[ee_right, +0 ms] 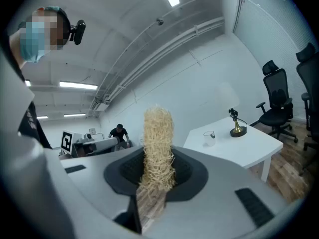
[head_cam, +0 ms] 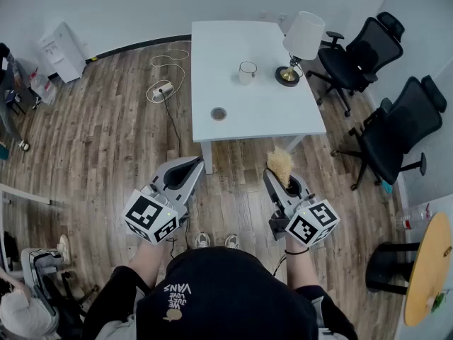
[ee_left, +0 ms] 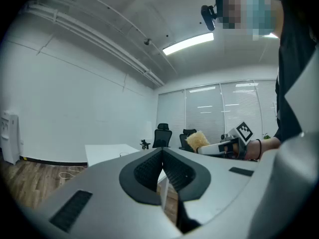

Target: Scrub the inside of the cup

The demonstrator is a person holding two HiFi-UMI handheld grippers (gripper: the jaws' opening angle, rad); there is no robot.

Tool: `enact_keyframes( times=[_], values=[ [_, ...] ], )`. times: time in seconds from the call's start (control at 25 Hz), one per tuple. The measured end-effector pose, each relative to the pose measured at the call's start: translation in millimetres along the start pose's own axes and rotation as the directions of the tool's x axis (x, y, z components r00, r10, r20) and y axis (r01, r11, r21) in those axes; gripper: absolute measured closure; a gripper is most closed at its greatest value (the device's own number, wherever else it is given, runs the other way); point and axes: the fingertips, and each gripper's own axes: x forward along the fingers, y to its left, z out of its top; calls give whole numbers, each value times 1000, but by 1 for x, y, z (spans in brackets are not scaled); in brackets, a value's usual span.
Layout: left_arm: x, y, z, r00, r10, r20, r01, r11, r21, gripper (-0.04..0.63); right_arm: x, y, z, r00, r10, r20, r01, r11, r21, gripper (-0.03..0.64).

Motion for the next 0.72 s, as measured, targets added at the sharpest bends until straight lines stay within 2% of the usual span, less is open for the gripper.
enact_keyframes(
  times=[0.36,0.56,0.72],
  values=[
    [5,-4,-2,1000,5,-7,-5,1000,-1,584,-1,-7,1,1000,5,-6,-5,1000,-3,523],
    [13,-6,-4,1000,22,-14,-22,1000,0,584,-2,-12,4,999,52,5,-52,999,1,523],
    [21,-6,-5,999,43,-17,-43,999,1,584,-4,-21,8,998,55,8,-55,998,-7,523]
  ],
)
